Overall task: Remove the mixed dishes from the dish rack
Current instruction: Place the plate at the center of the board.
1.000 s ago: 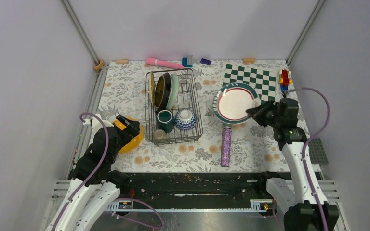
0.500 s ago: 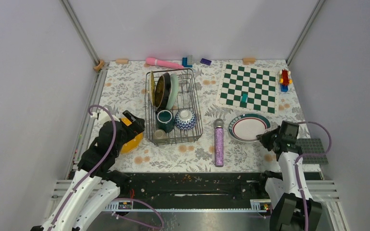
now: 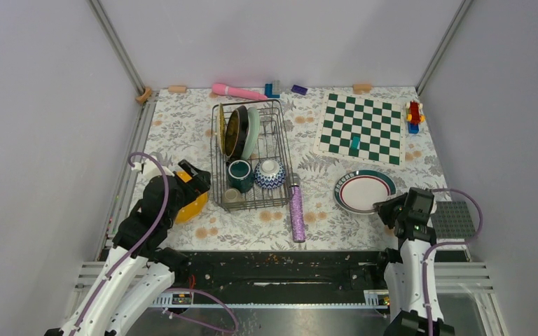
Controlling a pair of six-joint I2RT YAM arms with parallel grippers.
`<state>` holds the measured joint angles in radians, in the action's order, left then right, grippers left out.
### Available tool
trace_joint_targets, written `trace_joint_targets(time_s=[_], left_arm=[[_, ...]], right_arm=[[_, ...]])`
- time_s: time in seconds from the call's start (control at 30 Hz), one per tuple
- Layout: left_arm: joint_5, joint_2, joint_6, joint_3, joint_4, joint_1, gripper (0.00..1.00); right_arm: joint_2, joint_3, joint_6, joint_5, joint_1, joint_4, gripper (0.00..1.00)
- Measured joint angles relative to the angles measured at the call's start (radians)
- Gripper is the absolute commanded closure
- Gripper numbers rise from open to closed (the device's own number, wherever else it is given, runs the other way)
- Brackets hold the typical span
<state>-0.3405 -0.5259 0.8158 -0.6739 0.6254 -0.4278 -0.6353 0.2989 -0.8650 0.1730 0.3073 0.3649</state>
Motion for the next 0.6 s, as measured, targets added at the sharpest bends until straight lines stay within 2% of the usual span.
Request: trace_joint_targets(time_s=[0.2, 0.27, 0.43, 0.6], left_arm=[[0.011, -0.013, 0.000, 0.000, -0.015, 0.000, 0.01], [0.017, -0.020, -0.001, 0.000, -0.023, 0.000, 0.01], [0.031, -0.037, -0.004, 0.000, -0.042, 0.000, 0.01], [0.045, -0.066, -0.006, -0.001, -0.062, 0.000, 0.01]], right_arm=[[0.102, -0.050, 0.018, -0.027, 0.002, 0.124, 0.47], [0.117, -0.054, 0.027, -0.035, 0.002, 0.158, 0.30], [0.157, -0.045, 0.061, -0.073, 0.002, 0.227, 0.01], [0.211, 0.014, 0.094, -0.130, 0.002, 0.303, 0.00]])
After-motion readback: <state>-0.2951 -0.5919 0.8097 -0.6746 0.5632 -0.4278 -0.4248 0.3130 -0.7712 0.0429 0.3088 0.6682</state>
